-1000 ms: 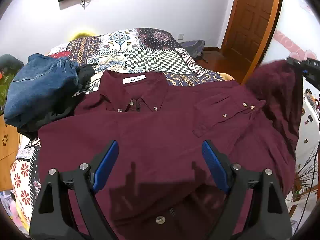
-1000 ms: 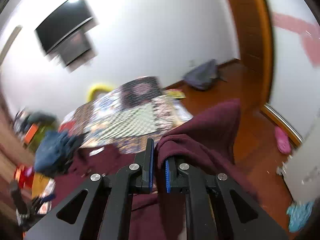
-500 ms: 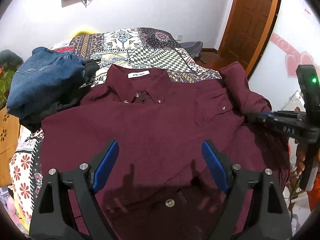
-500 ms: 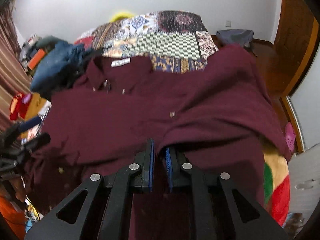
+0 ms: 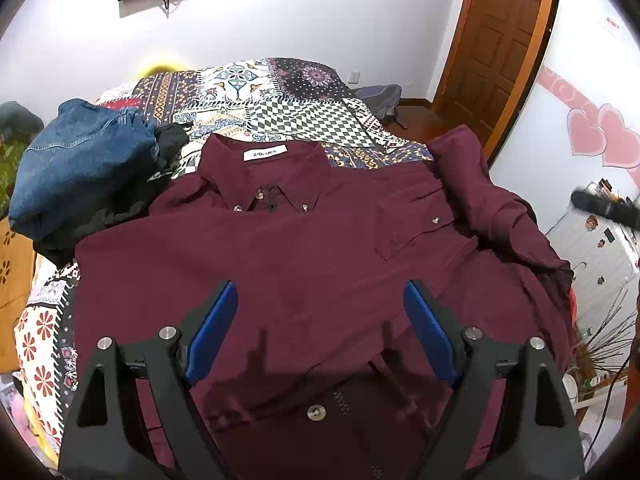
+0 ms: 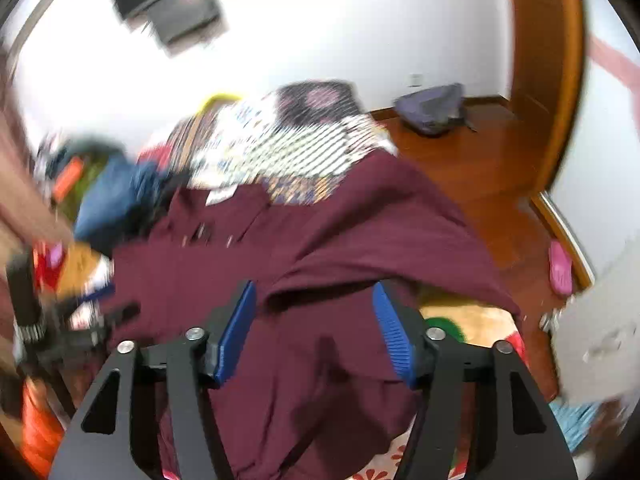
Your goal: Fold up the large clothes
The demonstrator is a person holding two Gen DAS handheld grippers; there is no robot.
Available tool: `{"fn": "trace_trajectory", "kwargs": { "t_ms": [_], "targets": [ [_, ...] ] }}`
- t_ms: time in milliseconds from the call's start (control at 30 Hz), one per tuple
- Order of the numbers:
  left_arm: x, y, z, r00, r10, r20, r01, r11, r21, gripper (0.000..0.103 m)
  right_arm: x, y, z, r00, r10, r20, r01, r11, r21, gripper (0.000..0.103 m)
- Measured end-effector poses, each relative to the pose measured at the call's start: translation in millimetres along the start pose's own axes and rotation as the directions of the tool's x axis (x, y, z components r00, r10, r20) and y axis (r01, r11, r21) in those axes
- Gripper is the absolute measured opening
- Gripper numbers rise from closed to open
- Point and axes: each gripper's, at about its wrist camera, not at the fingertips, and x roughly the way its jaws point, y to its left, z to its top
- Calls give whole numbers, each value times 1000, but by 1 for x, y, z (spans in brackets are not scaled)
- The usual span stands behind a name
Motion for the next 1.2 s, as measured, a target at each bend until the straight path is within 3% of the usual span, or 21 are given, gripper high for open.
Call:
{"fn": "trace_trajectory", "kwargs": {
  "t_ms": [100, 233, 400, 567, 667, 900, 1000, 1067, 1200],
  "targets": [
    [0, -4, 2, 1000, 5, 2, -5, 1000, 6, 85, 4, -31, 6, 1000, -11, 13, 9, 988, 153, 63],
    [2, -8, 5, 1000, 15, 4, -15, 1000, 15, 85, 24, -77, 3, 1000, 11, -8, -8, 938, 346, 63],
    [10, -12, 9, 1000, 15, -10, -15, 1000, 16, 85, 56, -122, -13, 996, 66, -62, -24, 851, 525, 63],
    [22, -15, 13, 999, 16, -33, -15, 1000, 15, 85, 85, -159, -31, 985, 141, -97, -39, 735, 677, 63],
    [28, -16, 14, 999, 17, -44, -16, 1000, 14, 85, 94, -172, -34, 985, 144, -92, -35, 699, 714, 63],
    [38, -13, 15, 998, 30, -58, -29, 1000, 4, 85, 118, -179, -18, 993, 52, -110, 40, 711, 702, 63],
    [38, -10, 14, 998, 41, -56, -41, 999, -3, 85, 121, -175, -13, 992, -16, -129, 96, 753, 651, 42],
    [37, -6, 14, 998, 42, -54, -43, 999, -10, 85, 118, -168, -7, 993, -12, -117, 81, 786, 613, 24],
    [32, -1, 13, 998, 55, -41, -55, 998, -14, 85, 98, -158, 5, 996, -66, -66, 91, 837, 539, 14]
  ]
}}
